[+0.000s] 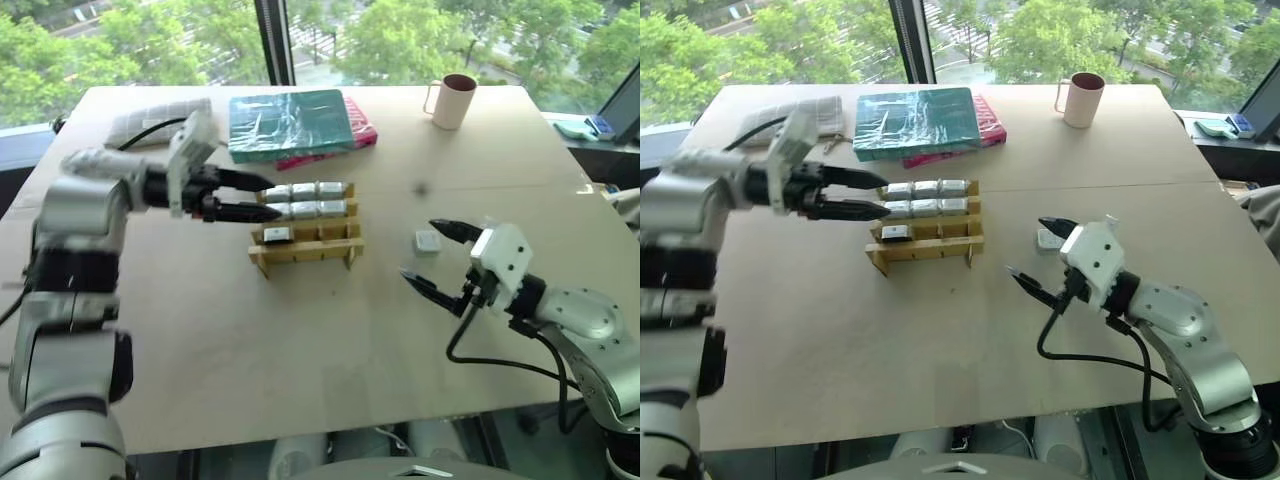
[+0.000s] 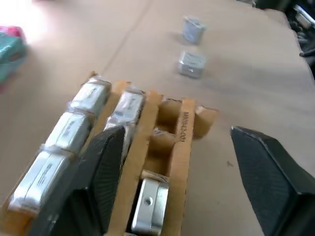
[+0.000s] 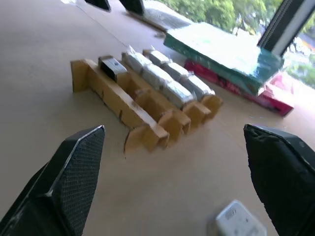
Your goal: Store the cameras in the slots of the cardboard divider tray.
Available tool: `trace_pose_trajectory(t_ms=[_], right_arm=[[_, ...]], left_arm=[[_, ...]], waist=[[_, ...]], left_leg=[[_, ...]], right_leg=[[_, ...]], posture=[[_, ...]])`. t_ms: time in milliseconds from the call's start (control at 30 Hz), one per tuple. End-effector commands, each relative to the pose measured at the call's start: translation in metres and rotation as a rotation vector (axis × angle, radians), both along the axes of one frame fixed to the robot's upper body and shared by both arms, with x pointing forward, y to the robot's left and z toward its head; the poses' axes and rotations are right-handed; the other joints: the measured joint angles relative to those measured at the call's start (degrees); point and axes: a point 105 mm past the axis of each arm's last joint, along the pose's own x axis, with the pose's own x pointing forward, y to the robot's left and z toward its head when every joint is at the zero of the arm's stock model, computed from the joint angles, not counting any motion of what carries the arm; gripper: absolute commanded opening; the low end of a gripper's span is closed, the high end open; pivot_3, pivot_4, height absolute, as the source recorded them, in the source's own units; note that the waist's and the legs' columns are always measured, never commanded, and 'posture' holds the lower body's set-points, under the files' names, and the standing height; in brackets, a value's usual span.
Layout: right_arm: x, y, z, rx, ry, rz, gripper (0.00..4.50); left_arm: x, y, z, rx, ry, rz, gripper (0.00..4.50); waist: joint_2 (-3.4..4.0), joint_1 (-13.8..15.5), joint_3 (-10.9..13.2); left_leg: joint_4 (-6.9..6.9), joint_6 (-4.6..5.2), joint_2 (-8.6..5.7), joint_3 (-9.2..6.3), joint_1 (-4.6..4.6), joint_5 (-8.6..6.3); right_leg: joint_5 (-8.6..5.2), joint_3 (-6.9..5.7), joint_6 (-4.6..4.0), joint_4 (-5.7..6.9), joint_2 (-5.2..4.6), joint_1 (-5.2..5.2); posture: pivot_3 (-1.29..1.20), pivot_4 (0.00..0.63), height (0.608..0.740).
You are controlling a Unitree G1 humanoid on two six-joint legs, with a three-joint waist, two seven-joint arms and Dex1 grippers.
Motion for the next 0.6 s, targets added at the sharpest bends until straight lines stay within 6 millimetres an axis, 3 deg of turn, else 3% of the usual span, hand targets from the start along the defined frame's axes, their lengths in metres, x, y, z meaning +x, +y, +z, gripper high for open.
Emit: trace_pose_trajectory(t_ms=[33,100,200,433,600], right_arm=[[0.013,0.001,-0.007,0.004,0.059,-0.109,4.50],[0.022,0.002,-0.014,0.034,0.104,-0.157,4.50],[0.032,0.001,-0.023,0.068,0.147,-0.235,4.50],[0.060,-0.022,-0.036,0.071,0.159,-0.496,4.50],[0.067,-0.034,-0.023,0.116,0.103,-0.597,4.50]], left_arm=[[-0.037,-0.014,0.007,-0.177,-0.102,-0.047,3.64],[-0.058,-0.020,0.000,-0.328,-0.012,-0.054,3.64],[-0.076,-0.024,-0.019,-0.314,-0.037,-0.003,4.41],[-0.101,-0.025,-0.048,-0.280,-0.078,0.096,4.41],[-0.104,-0.026,-0.053,-0.268,-0.088,0.102,4.41]], waist=[[-0.09,0.0,0.0],[-0.15,0.0,-0.1],[-0.17,0.6,-0.1],[-0.02,0.9,-0.1],[0.12,1.3,0.0]], left_leg=[[0.03,-0.01,0.02,-0.01,-0.01,0.00],[0.05,-0.04,0.03,0.00,0.02,0.00],[0.08,-0.07,0.03,-0.16,0.01,0.01],[0.00,-0.15,-0.05,-0.11,0.17,0.04],[0.00,-0.16,-0.05,-0.08,0.18,0.04]], right_leg=[[0.00,0.00,0.00,0.02,-0.05,0.01],[0.01,0.02,-0.01,0.01,-0.19,0.02],[0.01,-0.01,-0.02,-0.02,-0.35,0.05],[-0.01,-0.07,-0.10,-0.02,-0.14,0.13],[-0.12,-0.11,-0.30,-0.02,-0.08,0.12]], posture=[[0.00,0.150,0.740],[0.00,0.150,0.740],[0.00,0.150,0.740],[0.00,0.150,0.740],[0.00,0.150,0.740]])
